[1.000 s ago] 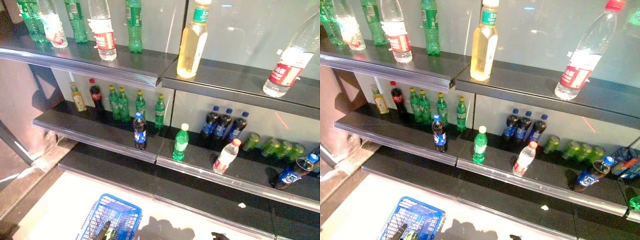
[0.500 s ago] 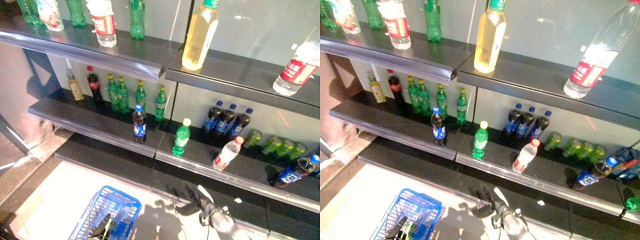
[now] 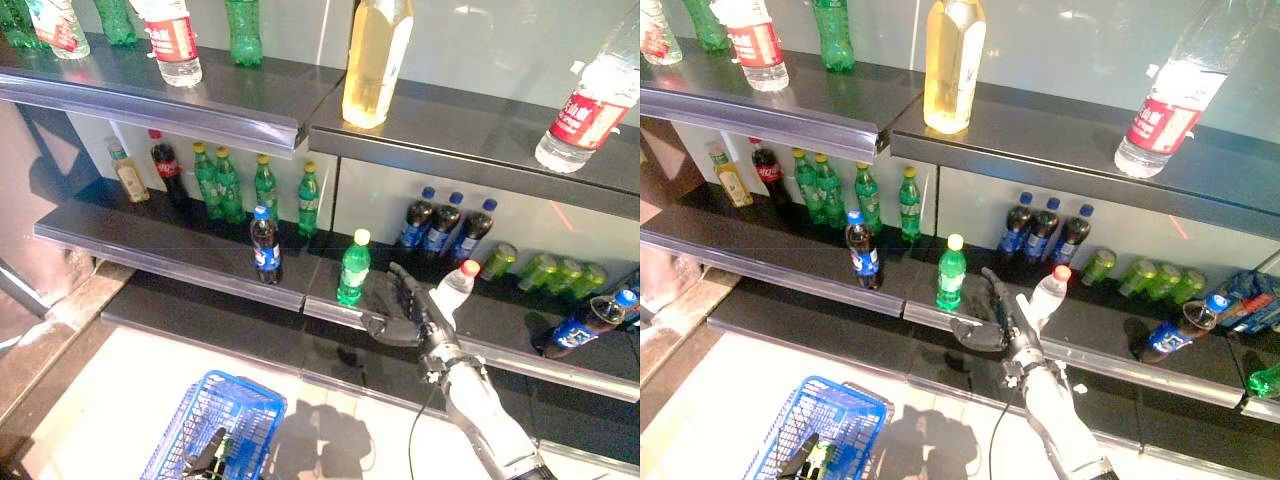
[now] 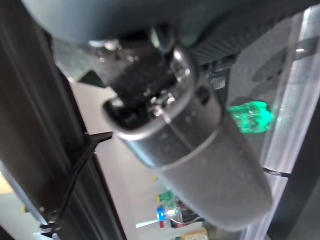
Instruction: Pick up the drink and place into the basket.
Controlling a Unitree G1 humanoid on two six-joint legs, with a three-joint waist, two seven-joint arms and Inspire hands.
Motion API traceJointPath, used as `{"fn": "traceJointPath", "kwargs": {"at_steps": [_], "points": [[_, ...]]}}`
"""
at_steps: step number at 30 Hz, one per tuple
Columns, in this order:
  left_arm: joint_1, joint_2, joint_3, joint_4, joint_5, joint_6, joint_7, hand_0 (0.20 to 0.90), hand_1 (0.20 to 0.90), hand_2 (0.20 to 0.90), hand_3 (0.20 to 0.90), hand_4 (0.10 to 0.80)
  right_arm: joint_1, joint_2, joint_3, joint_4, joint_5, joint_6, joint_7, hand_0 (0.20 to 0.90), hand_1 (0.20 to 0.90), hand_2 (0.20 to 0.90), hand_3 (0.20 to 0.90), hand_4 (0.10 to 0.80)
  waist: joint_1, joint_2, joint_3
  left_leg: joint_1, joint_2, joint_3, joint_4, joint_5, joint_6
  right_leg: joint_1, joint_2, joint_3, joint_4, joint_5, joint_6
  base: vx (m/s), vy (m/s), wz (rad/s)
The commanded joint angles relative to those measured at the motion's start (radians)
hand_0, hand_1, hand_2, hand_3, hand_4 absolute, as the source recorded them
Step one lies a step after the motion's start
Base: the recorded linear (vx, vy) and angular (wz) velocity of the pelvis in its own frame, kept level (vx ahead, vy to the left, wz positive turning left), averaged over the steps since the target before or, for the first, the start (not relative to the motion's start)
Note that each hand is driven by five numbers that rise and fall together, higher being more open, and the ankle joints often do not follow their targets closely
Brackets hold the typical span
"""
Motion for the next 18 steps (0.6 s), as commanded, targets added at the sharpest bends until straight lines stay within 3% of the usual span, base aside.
{"fn": "traceJointPath", "kwargs": {"at_steps": [1,9,18], "points": [[-0.021,-0.043,-0.049,-0.035,0.035,0.014,-0.013,0.300,0.300,0.300,0.200,0.100,-0.172,-0.029,-0.057,-0.137,0.055,-0.117,-0.107,0.900,0.900,0.900,0.900,0.800,0.024,0.035,0.019,-0.041,0.027,-0.027,0.132,-0.064,0.002,-0.030,-0.048,-0.028,0.117,-0.058,-0.006,0.000,0.000,0.00],[-0.078,-0.040,-0.132,-0.076,0.012,0.028,0.033,0.300,0.300,0.300,0.200,0.100,-0.302,0.046,-0.023,-0.013,0.079,-0.162,-0.377,0.900,0.900,0.900,0.900,0.800,0.047,0.062,0.112,-0.152,0.028,-0.072,0.282,-0.082,0.001,-0.102,-0.063,-0.033,0.252,-0.096,-0.038,-0.021,0.034,0.12],[-0.156,-0.042,-0.191,-0.140,-0.045,0.034,0.115,0.300,0.300,0.300,0.200,0.100,-0.461,0.082,0.012,0.040,0.034,-0.127,-0.478,0.900,0.900,0.900,0.900,0.800,0.049,0.094,0.211,-0.236,0.011,-0.084,0.363,-0.085,0.003,-0.171,-0.094,-0.030,0.332,-0.106,-0.048,-0.042,0.068,0.06]]}}
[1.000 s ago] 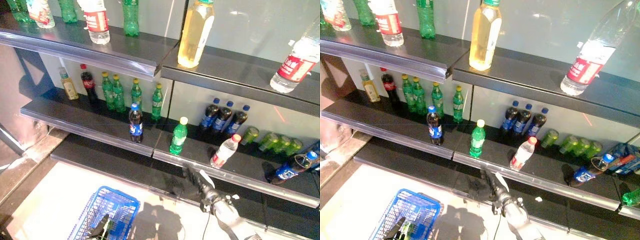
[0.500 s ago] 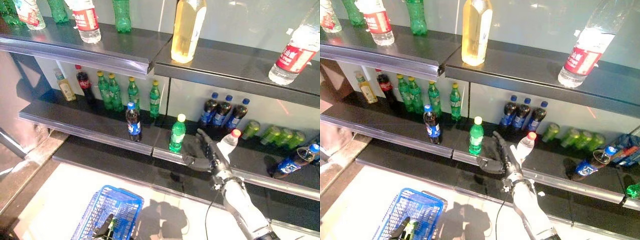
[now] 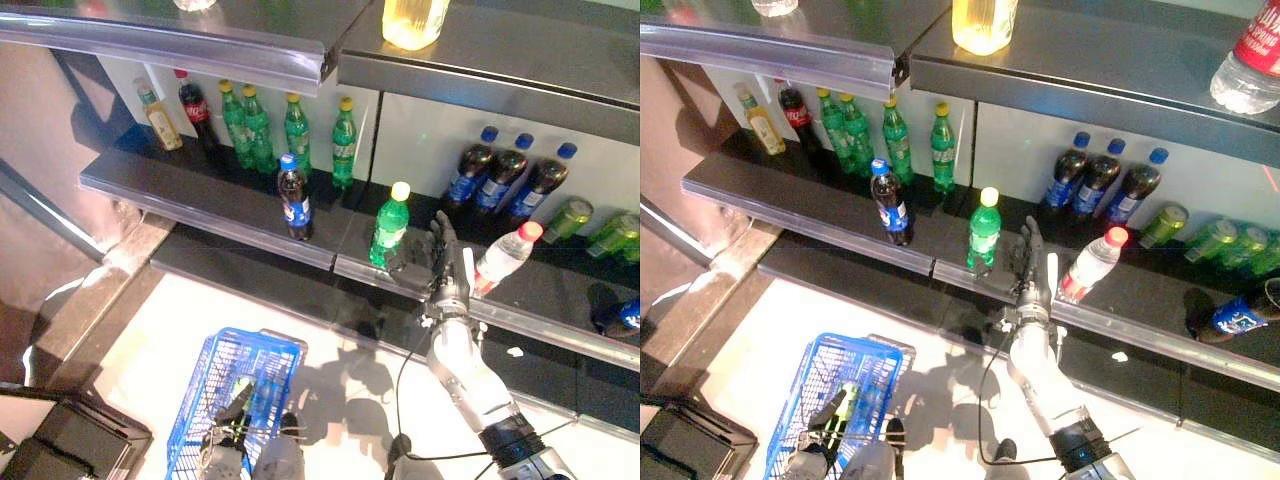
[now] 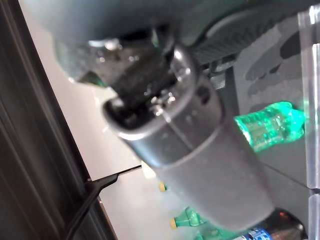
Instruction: Pick up the drink and place into the basket.
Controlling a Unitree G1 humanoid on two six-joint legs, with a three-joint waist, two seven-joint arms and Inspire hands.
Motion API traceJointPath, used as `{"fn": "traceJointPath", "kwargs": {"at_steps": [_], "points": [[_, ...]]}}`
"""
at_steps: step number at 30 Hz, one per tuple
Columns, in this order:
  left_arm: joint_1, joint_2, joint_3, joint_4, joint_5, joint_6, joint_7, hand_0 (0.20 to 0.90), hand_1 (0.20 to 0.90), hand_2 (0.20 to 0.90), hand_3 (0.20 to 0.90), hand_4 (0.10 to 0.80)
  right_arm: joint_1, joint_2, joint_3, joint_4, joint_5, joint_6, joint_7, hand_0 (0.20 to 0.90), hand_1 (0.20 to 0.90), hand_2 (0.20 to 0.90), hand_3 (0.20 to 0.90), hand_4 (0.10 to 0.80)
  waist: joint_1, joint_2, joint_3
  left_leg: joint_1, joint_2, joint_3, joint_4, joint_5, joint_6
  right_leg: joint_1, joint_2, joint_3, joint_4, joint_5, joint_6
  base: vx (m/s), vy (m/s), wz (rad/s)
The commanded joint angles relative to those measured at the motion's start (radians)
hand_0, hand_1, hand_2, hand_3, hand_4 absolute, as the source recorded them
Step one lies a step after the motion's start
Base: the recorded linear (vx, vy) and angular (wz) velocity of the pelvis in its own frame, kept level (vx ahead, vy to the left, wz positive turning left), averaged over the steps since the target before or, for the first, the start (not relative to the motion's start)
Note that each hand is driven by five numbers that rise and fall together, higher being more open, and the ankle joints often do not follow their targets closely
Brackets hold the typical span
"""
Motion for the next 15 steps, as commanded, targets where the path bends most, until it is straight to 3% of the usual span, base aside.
{"fn": "traceJointPath", "kwargs": {"at_steps": [1,9,15], "points": [[0.001,-0.024,-0.086,-0.078,-0.026,0.013,0.032,0.300,0.300,0.300,0.200,0.100,-0.190,0.015,-0.008,-0.059,-0.055,-0.094,-0.054,0.900,0.900,0.900,0.900,0.800,0.003,0.006,0.018,-0.076,0.016,-0.027,0.148,-0.027,-0.019,-0.047,-0.051,-0.002,0.121,-0.035,-0.039,-0.039,0.053,0.00],[-0.088,-0.022,-0.136,-0.155,-0.057,0.000,0.069,0.300,0.300,0.300,0.200,0.100,-0.323,0.049,-0.005,-0.026,-0.099,-0.083,-0.191,0.900,0.900,0.900,0.900,0.800,0.004,0.015,0.106,-0.159,0.007,-0.043,0.216,-0.030,-0.010,-0.124,-0.068,0.013,0.187,-0.034,-0.038,-0.051,0.024,0.02],[-0.173,-0.039,-0.184,-0.227,-0.073,-0.035,0.143,0.300,0.300,0.300,0.200,0.100,-0.430,0.063,-0.017,0.012,-0.126,-0.077,-0.229,0.900,0.900,0.900,0.900,0.800,-0.001,0.028,0.181,-0.220,-0.007,-0.053,0.240,-0.022,0.000,-0.194,-0.073,0.036,0.217,-0.025,-0.034,-0.088,0.031,-0.02]]}}
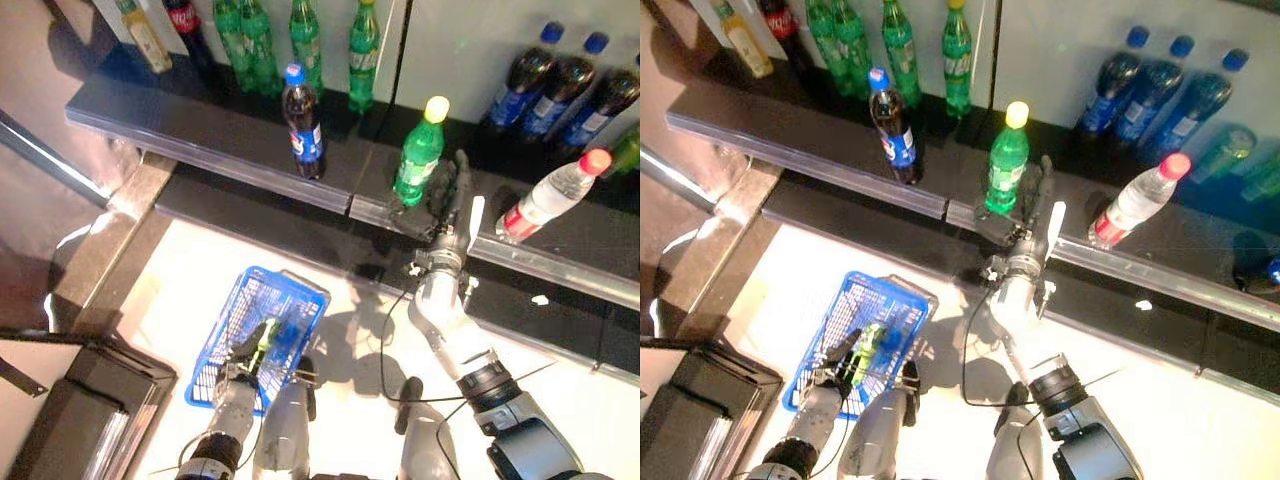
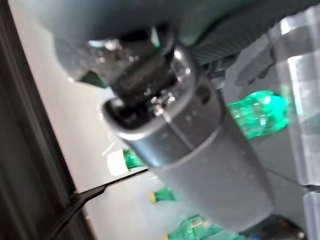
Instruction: Pick up the drink and place into the basket.
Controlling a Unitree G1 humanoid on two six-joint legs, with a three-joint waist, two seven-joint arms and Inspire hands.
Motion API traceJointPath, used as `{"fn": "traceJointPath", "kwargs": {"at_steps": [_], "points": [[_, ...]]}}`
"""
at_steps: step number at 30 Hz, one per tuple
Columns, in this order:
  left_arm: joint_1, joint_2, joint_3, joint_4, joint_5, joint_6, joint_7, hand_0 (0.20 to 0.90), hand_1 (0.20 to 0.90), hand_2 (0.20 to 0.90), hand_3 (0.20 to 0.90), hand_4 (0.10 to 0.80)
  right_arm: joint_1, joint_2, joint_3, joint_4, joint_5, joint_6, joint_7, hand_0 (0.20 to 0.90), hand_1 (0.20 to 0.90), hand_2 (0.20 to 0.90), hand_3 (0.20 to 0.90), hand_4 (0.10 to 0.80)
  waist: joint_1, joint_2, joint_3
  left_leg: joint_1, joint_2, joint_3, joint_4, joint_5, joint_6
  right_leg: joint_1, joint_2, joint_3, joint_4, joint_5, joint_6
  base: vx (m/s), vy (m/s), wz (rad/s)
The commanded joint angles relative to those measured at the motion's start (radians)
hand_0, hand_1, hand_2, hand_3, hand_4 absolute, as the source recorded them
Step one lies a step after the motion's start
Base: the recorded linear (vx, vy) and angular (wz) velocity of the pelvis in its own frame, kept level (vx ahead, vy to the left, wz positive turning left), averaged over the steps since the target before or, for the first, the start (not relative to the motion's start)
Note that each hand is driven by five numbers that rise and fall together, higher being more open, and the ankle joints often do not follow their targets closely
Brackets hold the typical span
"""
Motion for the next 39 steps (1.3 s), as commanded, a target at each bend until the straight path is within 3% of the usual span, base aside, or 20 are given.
{"fn": "traceJointPath", "kwargs": {"at_steps": [1,4,5,7,8,12,15,18,25,39], "points": [[0.027,-0.058,-0.078,-0.103,-0.037,-0.010,0.046,0.300,0.300,0.300,0.200,0.100,-0.175,0.007,-0.027,-0.067,-0.089,-0.080,-0.048,0.900,0.900,0.900,0.900,0.800,-0.008,-0.002,0.010,-0.023,0.007,-0.037,0.054,0.009,-0.026,0.018,-0.012,0.005,0.008,0.009,-0.028,-0.049,0.020,-0.01],[0.001,-0.069,-0.087,-0.128,-0.037,-0.022,0.076,0.300,0.300,0.300,0.200,0.100,-0.206,0.008,-0.033,-0.050,-0.088,-0.083,-0.076,0.900,0.900,0.900,0.900,0.800,-0.009,0.002,0.036,-0.044,0.002,-0.037,0.060,0.008,-0.021,-0.010,-0.013,0.014,0.021,0.012,-0.026,-0.037,0.016,0.01],[-0.002,-0.070,-0.097,-0.144,-0.225,0.002,-0.462,0.300,0.300,0.300,0.200,0.100,-0.212,0.010,-0.035,-0.049,-0.090,-0.086,-0.084,0.900,0.900,0.900,0.900,0.800,-0.009,0.002,0.041,-0.052,0.002,-0.034,0.062,0.004,-0.019,-0.024,-0.014,0.016,0.028,0.011,-0.026,-0.059,0.014,-0.02],[0.027,-0.059,-0.184,-0.257,-0.254,-0.052,-0.394,0.300,0.300,0.300,0.200,0.100,-0.195,0.009,-0.044,-0.057,-0.100,-0.111,-0.093,0.900,0.900,0.900,0.900,0.800,-0.010,0.007,0.041,-0.086,0.004,-0.028,0.065,-0.002,-0.012,-0.067,-0.018,0.017,0.041,0.012,-0.022,-0.069,-0.004,-0.03],[0.023,-0.031,-0.218,-0.264,-0.055,-0.072,0.180,0.300,0.300,0.300,0.200,0.100,-0.192,0.013,-0.041,-0.063,-0.106,-0.118,-0.114,0.900,0.900,0.900,0.900,0.800,-0.006,0.007,0.041,-0.103,-0.001,-0.031,0.064,0.005,-0.010,-0.083,-0.018,0.016,0.038,0.022,-0.021,-0.056,-0.047,-0.02],[0.083,-0.052,-0.177,-0.157,0.045,-0.073,0.041,0.300,0.300,0.300,0.200,0.100,-0.220,0.020,-0.030,-0.056,-0.131,-0.129,-0.197,0.900,0.900,0.900,0.900,0.800,0.025,0.012,0.041,-0.162,-0.025,-0.059,0.073,-0.010,-0.007,-0.126,-0.017,-0.002,0.034,0.024,-0.015,-0.038,-0.076,0.05],[0.137,-0.036,-0.158,-0.067,0.000,-0.102,-0.251,0.300,0.300,0.300,0.200,0.100,-0.261,-0.020,-0.067,-0.020,-0.115,-0.154,-0.198,0.900,0.900,0.900,0.900,0.800,0.047,0.016,0.041,-0.190,-0.027,-0.063,0.069,-0.015,-0.001,-0.158,-0.021,-0.019,0.038,0.023,-0.015,-0.020,-0.065,0.03],[0.199,0.008,-0.126,0.003,-0.026,-0.088,-0.420,0.300,0.300,0.300,0.200,0.100,-0.274,-0.067,-0.119,-0.025,-0.096,-0.158,-0.157,0.900,0.900,0.900,0.900,0.800,0.058,0.021,0.041,-0.213,-0.029,-0.069,0.066,-0.011,-0.004,-0.182,-0.022,-0.025,0.039,0.028,-0.010,0.010,-0.005,0.12],[0.214,0.048,-0.083,0.039,-0.008,0.006,-0.482,0.300,0.300,0.300,0.200,0.100,-0.351,-0.099,-0.156,-0.011,-0.073,-0.116,-0.122,0.900,0.900,0.900,0.900,0.800,0.079,0.029,0.041,-0.246,-0.047,-0.085,0.073,-0.014,0.009,-0.218,-0.014,-0.011,0.056,0.019,-0.017,0.023,0.005,0.03],[0.200,0.063,-0.076,0.035,0.013,0.050,-0.475,0.300,0.300,0.300,0.200,0.100,-0.473,-0.146,-0.171,0.052,0.024,-0.074,-0.159,0.900,0.900,0.900,0.900,0.800,0.103,0.041,0.041,-0.289,-0.072,-0.099,0.097,-0.023,0.031,-0.274,-0.018,0.011,0.099,0.009,-0.018,0.022,0.007,0.03]]}}
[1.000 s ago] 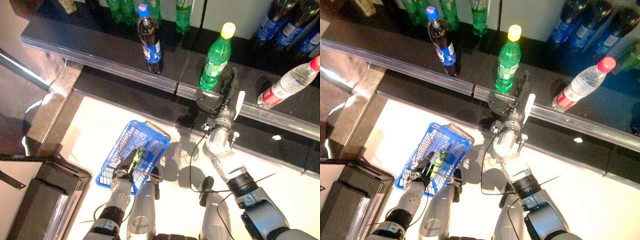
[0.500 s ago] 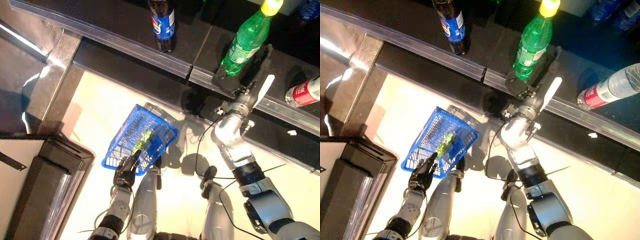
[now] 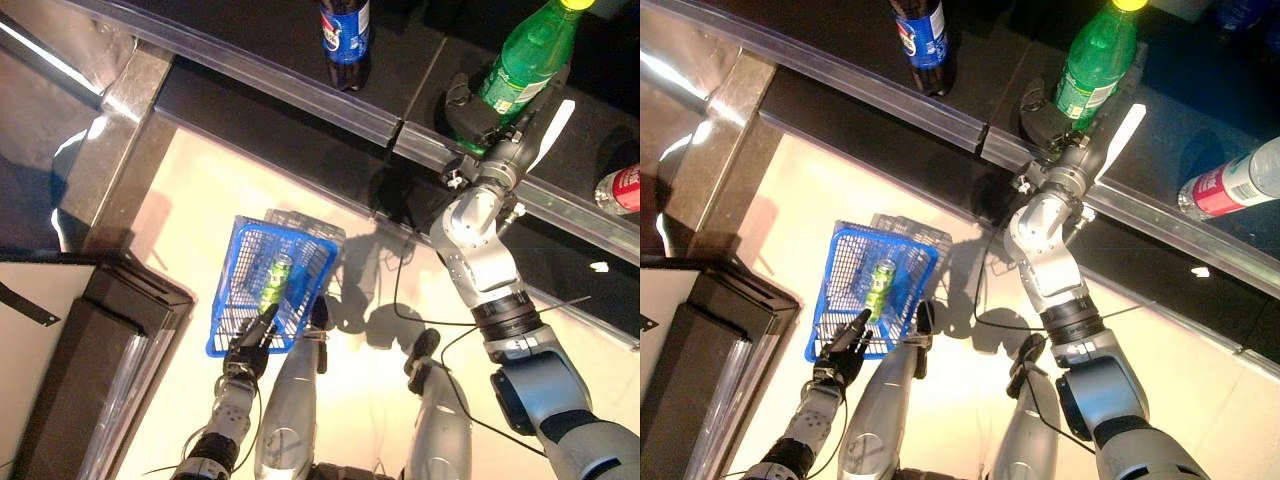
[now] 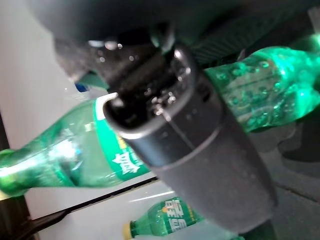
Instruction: Pick up the drink and place into the basket.
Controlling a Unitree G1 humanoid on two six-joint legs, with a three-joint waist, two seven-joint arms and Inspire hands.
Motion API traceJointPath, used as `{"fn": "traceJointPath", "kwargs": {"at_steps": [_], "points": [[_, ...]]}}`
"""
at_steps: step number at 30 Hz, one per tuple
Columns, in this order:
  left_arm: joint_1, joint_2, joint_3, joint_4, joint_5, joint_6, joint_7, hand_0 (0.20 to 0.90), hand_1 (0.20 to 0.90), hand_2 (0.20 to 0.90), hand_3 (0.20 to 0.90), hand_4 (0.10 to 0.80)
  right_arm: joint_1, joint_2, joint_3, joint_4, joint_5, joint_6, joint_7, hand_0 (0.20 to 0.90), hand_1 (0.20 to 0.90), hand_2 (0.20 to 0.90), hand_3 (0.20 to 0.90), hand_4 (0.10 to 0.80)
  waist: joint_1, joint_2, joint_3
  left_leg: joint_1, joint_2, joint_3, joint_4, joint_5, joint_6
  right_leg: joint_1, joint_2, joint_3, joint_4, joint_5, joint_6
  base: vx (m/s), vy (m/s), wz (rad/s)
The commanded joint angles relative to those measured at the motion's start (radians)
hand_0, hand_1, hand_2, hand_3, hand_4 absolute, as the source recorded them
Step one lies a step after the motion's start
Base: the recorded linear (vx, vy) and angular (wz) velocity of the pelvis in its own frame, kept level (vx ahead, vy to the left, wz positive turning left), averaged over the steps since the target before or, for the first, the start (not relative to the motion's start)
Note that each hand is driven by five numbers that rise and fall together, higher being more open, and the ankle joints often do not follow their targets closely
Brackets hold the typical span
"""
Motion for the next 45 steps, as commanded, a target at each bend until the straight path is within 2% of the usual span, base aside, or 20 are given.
{"fn": "traceJointPath", "kwargs": {"at_steps": [1,2,3,4,12,19,28,31,38,45], "points": [[0.173,0.032,-0.079,-0.046,0.039,0.044,-0.001,0.300,0.300,0.300,0.200,0.100,-0.152,-0.073,-0.040,-0.034,0.003,-0.055,0.000,0.900,0.900,0.900,0.900,0.800,0.018,0.030,-0.014,-0.030,-0.034,-0.050,0.054,-0.044,0.018,-0.014,0.016,0.016,-0.007,0.034,-0.016,0.000,0.000,0.00],[0.173,0.032,-0.079,-0.046,0.039,0.044,-0.001,0.300,0.300,0.300,0.200,0.100,-0.153,-0.073,-0.040,-0.032,0.004,-0.055,0.001,0.900,0.900,0.900,0.900,0.800,0.019,0.030,-0.014,-0.030,-0.034,-0.050,0.054,-0.044,0.018,-0.014,0.016,0.015,-0.007,0.034,-0.016,0.000,0.000,0.00],[0.174,0.032,-0.077,-0.045,0.040,0.045,-0.003,0.300,0.300,0.300,0.200,0.100,-0.161,-0.078,-0.040,-0.018,0.010,-0.054,0.007,0.780,0.780,0.780,0.760,0.660,0.021,0.031,-0.014,-0.030,-0.035,-0.050,0.054,-0.044,0.019,-0.014,0.015,0.015,-0.006,0.033,-0.017,0.000,0.000,0.00],[0.175,0.033,-0.075,-0.046,0.044,0.047,-0.005,0.300,0.300,0.300,0.200,0.100,-0.173,-0.085,-0.037,0.002,0.026,-0.060,0.014,0.300,0.300,0.300,0.200,0.100,0.023,0.031,-0.014,-0.028,-0.036,-0.049,0.053,-0.045,0.020,-0.013,0.014,0.013,-0.005,0.032,-0.017,0.000,0.000,0.00],[0.172,0.039,-0.074,-0.054,0.038,0.047,-0.004,0.300,0.300,0.300,0.200,0.100,-0.184,-0.109,-0.048,0.027,0.046,-0.078,0.028,0.300,0.300,0.300,0.200,0.100,0.027,0.031,-0.014,-0.029,-0.042,-0.053,0.058,-0.049,0.022,-0.015,0.013,0.012,0.007,0.024,-0.020,0.000,0.000,0.00],[0.176,0.042,-0.057,-0.058,0.020,0.017,-0.029,0.300,0.300,0.300,0.200,0.100,-0.174,-0.120,-0.060,0.011,0.045,-0.095,0.051,0.300,0.300,0.300,0.200,0.100,0.022,0.031,-0.014,0.001,-0.042,-0.049,0.049,-0.050,0.021,0.011,0.019,0.009,0.003,0.015,-0.027,-0.014,-0.005,0.00],[0.177,0.037,0.027,-0.110,-0.044,-0.054,-0.034,0.300,0.300,0.300,0.200,0.100,-0.133,-0.107,-0.057,-0.116,0.002,-0.089,0.158,0.300,0.300,0.300,0.200,0.100,0.012,0.021,-0.014,0.127,-0.029,-0.037,0.038,-0.051,-0.004,0.153,0.026,-0.014,-0.013,-0.018,-0.047,0.000,0.000,0.00],[0.184,0.040,0.069,-0.151,-0.043,-0.084,-0.044,0.300,0.300,0.300,0.200,0.100,-0.092,-0.096,-0.053,-0.201,-0.002,-0.089,0.248,0.300,0.300,0.300,0.200,0.100,0.009,0.015,-0.014,0.186,-0.020,-0.036,0.038,-0.038,-0.015,0.221,0.031,-0.022,-0.008,-0.041,-0.059,0.049,-0.006,-0.02],[0.215,0.050,0.154,-0.221,-0.038,-0.117,-0.071,0.300,0.300,0.300,0.200,0.100,0.017,-0.049,-0.010,-0.346,0.051,-0.083,0.380,0.300,0.300,0.300,0.200,0.100,0.007,-0.007,-0.095,0.274,0.007,-0.033,0.008,0.000,-0.036,0.333,0.050,-0.042,-0.043,-0.068,-0.079,0.086,-0.025,-0.02],[0.230,0.049,0.163,-0.303,0.017,-0.165,-0.056,0.300,0.300,0.300,0.200,0.100,0.086,0.010,0.087,-0.434,0.134,-0.022,0.456,0.300,0.300,0.300,0.200,0.100,0.011,-0.021,-0.189,0.347,0.024,-0.044,-0.027,0.052,-0.051,0.435,0.067,-0.049,-0.094,-0.074,-0.096,0.144,0.005,0.05]]}}
